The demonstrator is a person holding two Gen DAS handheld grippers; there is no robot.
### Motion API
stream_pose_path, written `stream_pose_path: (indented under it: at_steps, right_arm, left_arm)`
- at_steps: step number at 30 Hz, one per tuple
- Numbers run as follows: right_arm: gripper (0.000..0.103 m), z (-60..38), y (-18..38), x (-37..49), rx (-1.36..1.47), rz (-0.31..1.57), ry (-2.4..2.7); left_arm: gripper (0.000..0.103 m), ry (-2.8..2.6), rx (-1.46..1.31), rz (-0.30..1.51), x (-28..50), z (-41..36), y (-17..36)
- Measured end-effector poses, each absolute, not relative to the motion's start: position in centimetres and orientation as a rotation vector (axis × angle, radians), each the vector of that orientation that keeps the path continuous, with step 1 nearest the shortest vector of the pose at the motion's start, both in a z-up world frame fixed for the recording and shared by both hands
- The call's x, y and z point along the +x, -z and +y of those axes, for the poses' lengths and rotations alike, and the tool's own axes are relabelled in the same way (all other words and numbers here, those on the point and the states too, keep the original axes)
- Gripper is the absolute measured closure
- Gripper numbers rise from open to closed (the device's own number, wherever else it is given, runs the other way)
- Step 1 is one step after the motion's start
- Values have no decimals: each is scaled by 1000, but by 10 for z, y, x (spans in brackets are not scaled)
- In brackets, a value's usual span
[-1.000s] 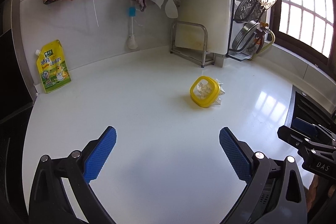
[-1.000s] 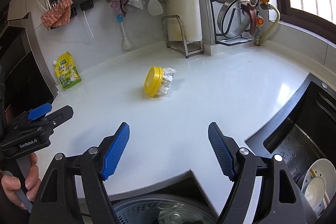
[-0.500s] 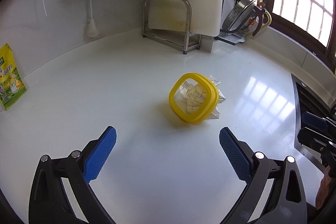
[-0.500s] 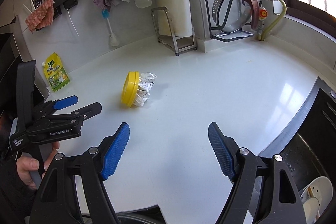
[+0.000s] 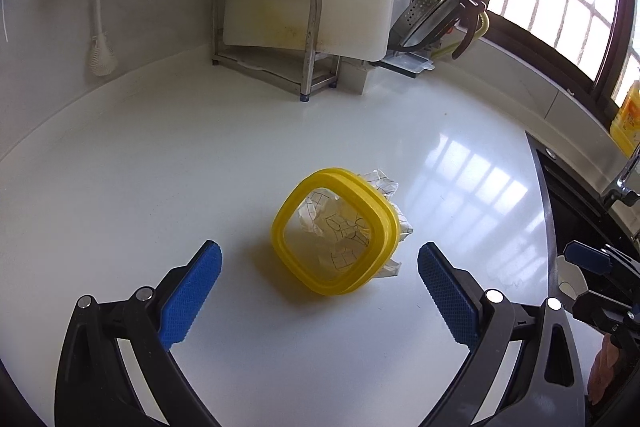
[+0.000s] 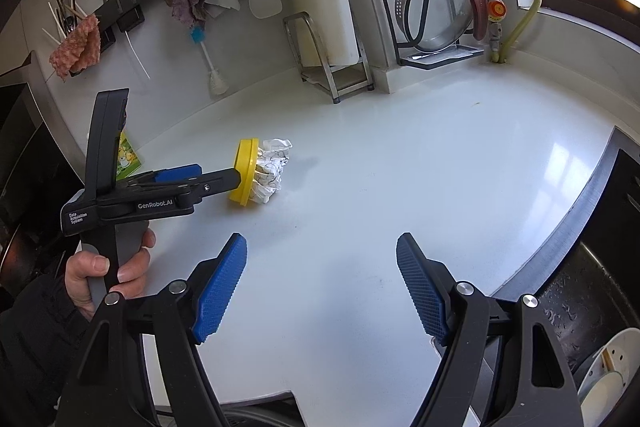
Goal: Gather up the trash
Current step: 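Move both tools to the yellow lid and crumpled wrap on the counter, then grasp the yellow lid with the left tool while the right tool grasps the crumpled patterned wrap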
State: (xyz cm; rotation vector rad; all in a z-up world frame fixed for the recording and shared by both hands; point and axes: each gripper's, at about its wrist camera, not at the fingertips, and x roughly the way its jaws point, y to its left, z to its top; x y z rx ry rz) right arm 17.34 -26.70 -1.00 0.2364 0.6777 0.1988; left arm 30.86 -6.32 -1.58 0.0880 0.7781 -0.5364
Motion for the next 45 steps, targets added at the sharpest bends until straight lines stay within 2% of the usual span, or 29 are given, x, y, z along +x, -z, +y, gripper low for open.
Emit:
stream_pose_path:
  at_steps: [8,11,14,18,22,25,36,45]
  right_arm:
    - [29,-269,12,175,247,684,-208]
    - [29,-268,13,176,247,687,-208]
    - [29,-268,13,177,247,688,-208]
    - [29,-268,14,177,248,688,-207]
    - [29,-267,15,177,244,692,-205]
    - [29,-266,16,178,237,695,-204]
    - [29,-262,15,179,232,699,-203]
    - [29,-250,13,182,232,701,-212]
  left_arm:
    - [7,566,112,806,320,-75,23]
    - [12,573,101,807,320,-72,25]
    - [22,598,98,812,319,-72,26]
    - [46,610,100,827,319,-75,28]
    - [62,631,84,825,314,-74,26]
    - [68,633,80,818,311,-73,24]
    - [79,619,20,821,302,-55,20]
    - [82,560,-49,805,295,-36,15]
